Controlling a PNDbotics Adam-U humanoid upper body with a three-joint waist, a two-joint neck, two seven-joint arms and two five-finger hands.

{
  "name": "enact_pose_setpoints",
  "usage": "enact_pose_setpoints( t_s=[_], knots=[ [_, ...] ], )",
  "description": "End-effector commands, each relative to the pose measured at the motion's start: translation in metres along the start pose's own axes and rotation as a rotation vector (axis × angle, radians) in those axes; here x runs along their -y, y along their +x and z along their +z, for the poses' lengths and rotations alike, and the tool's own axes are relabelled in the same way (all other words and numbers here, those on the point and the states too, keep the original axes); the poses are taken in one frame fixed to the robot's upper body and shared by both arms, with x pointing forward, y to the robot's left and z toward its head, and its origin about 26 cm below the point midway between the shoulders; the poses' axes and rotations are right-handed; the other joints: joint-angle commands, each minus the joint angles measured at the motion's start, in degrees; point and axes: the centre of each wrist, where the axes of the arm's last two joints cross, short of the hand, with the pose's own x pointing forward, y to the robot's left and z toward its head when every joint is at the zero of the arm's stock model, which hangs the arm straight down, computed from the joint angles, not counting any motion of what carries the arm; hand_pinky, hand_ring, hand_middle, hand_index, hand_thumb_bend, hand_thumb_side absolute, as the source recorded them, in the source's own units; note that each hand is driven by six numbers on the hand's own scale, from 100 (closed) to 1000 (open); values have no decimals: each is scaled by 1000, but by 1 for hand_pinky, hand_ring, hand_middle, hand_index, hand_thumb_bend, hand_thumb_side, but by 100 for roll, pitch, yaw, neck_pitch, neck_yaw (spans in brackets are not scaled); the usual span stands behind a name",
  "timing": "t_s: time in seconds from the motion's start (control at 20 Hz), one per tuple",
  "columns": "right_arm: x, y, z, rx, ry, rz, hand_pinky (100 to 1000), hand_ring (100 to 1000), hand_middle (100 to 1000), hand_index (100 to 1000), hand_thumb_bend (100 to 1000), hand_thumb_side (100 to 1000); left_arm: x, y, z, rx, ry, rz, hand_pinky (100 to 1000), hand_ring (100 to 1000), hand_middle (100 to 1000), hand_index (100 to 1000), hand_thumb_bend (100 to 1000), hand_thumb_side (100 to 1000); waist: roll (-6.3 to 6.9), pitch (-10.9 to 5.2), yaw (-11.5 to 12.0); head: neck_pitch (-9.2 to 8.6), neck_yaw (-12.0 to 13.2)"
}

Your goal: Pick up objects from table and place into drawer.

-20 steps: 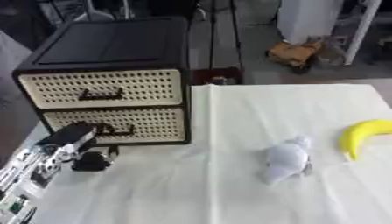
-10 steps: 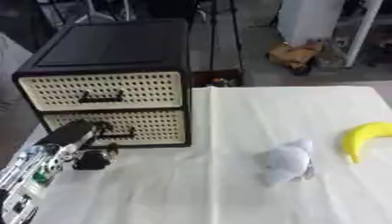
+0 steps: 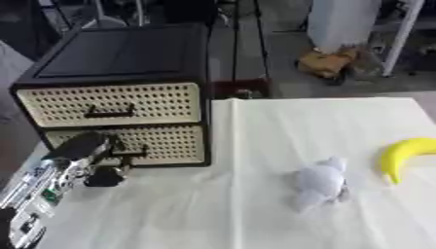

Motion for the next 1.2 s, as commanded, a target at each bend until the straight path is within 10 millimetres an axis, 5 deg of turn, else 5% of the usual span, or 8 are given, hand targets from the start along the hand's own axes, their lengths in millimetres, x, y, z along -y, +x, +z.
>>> enact_pose_setpoints(
  t_s=[0.05,0.85,1.2],
  knots=[
    [1,3,-9,32,-18,-20,680,717,613,744,100,930,-15,-3,0,-6,40,-10,100,100,100,890,100,445,-11,-106,-3,-73,23],
    [3,2,-10,22,-31,-21,684,717,612,744,100,926,0,-13,-7,-26,-38,33,100,100,100,744,100,456,-16,-81,-38,-104,52],
    [5,1,-9,15,-34,-15,685,717,612,743,100,924,2,-12,-5,-13,-61,26,100,100,100,863,100,453,-12,-103,-25,-101,38]
  ],
)
